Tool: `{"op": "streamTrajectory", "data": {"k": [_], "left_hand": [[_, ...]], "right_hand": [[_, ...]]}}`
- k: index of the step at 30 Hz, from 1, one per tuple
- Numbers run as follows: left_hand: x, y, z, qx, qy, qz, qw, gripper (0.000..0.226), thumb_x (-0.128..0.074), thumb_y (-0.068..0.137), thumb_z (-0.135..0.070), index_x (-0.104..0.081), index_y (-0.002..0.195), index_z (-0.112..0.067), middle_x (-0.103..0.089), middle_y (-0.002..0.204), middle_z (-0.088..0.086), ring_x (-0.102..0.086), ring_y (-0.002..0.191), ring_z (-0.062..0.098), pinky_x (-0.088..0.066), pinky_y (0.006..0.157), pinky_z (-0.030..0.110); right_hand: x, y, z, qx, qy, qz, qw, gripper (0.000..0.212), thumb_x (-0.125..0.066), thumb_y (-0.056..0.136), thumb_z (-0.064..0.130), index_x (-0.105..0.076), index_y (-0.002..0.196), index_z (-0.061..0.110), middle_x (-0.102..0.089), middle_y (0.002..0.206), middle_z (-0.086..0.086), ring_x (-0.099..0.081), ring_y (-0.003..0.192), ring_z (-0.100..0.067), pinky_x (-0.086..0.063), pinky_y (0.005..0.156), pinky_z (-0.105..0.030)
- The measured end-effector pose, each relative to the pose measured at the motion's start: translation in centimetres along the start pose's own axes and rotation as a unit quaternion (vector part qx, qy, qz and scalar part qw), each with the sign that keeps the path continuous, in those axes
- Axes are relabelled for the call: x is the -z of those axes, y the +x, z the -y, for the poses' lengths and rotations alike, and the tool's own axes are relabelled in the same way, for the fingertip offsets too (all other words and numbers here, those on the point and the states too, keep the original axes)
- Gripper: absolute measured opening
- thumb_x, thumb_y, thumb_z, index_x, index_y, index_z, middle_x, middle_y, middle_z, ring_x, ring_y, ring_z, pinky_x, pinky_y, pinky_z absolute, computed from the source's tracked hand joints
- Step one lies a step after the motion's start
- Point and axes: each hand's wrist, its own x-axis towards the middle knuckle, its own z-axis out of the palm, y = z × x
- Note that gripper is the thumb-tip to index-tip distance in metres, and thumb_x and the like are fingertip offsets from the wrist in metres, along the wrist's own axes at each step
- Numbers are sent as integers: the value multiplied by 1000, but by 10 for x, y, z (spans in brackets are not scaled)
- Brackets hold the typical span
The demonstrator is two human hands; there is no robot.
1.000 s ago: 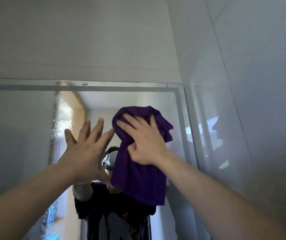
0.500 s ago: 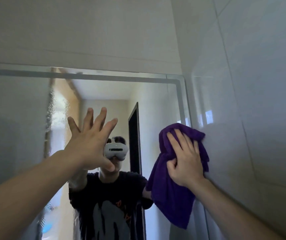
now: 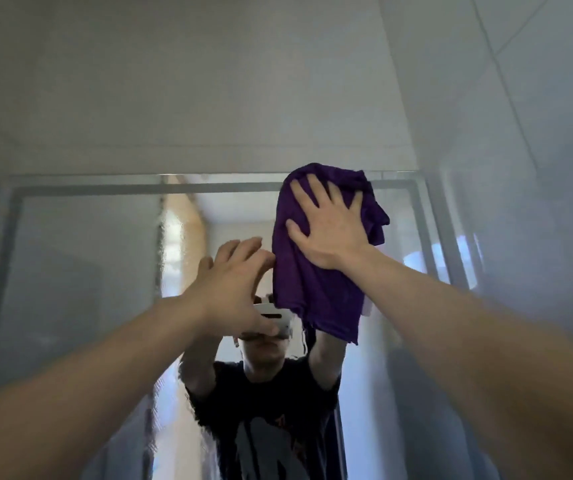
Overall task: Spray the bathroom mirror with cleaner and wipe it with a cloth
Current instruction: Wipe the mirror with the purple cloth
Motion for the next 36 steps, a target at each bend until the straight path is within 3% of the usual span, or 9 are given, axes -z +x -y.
{"op": "streamTrajectory", "data": {"k": [3,7,11,13,17,22,25,29,36], "left_hand": [[25,-5,33,63,19,-31,997,112,-88,58,-59,-24,148,-42,-2,167,-9,1,154,25,-14,122,61],[38,-11,64,143,79,33,986,142,-94,52,-55,6,152,-47,24,164,-11,16,154,37,-8,117,71],[23,-23,73,116,143,31,982,107,-85,69,-43,-6,141,-32,24,164,-5,10,153,40,-27,113,67],[21,-26,72,110,130,19,985,104,-85,69,-36,-13,143,-28,23,164,-7,11,153,38,-33,109,63],[25,-27,68,115,137,11,984,131,-95,56,-39,-7,152,-28,17,165,-8,7,152,36,-37,106,58],[27,-26,67,128,127,12,984,138,-97,51,-39,-6,154,-29,16,167,-9,6,153,35,-36,111,58],[24,-26,68,130,127,12,983,137,-97,52,-40,-6,154,-28,17,166,-10,7,153,35,-35,111,60],[20,-25,73,122,130,15,984,138,-95,53,-41,-2,155,-29,22,165,-11,9,153,36,-34,111,64],[10,-22,82,94,127,2,987,130,-90,61,-35,4,150,-32,31,160,-14,13,152,39,-33,111,66]], "right_hand": [[-5,2,42,21,12,-4,1000,74,-27,91,60,-21,159,31,-18,169,-3,-23,150,-34,-9,112,-75],[-17,-26,101,68,32,-3,997,72,-33,89,53,-28,157,29,-26,167,-3,-30,145,-34,-6,113,-75],[-33,-75,133,99,34,9,994,73,-38,90,51,-27,158,27,-31,164,-4,-38,139,-35,-10,112,-75],[-38,-101,134,117,36,16,992,73,-40,89,49,-27,158,27,-32,163,-5,-41,135,-36,-14,110,-76],[-46,-156,114,210,24,38,977,74,-46,87,46,-30,156,27,-39,159,-3,-48,128,-35,-21,108,-78],[-43,-191,27,326,-31,76,942,79,-49,87,46,-21,160,33,-31,163,2,-35,142,-29,-13,114,-72],[-33,-186,-31,261,-53,80,960,86,-52,85,51,-15,161,35,-28,165,2,-33,145,-27,-17,115,-72],[-19,-150,-72,82,-51,65,993,85,-45,87,54,-4,161,40,-25,167,-3,-37,144,-34,-21,113,-73],[-11,-42,-38,-148,17,-34,988,76,-23,88,59,-12,159,35,-13,168,-4,-16,151,-32,-13,114,-75]]}}
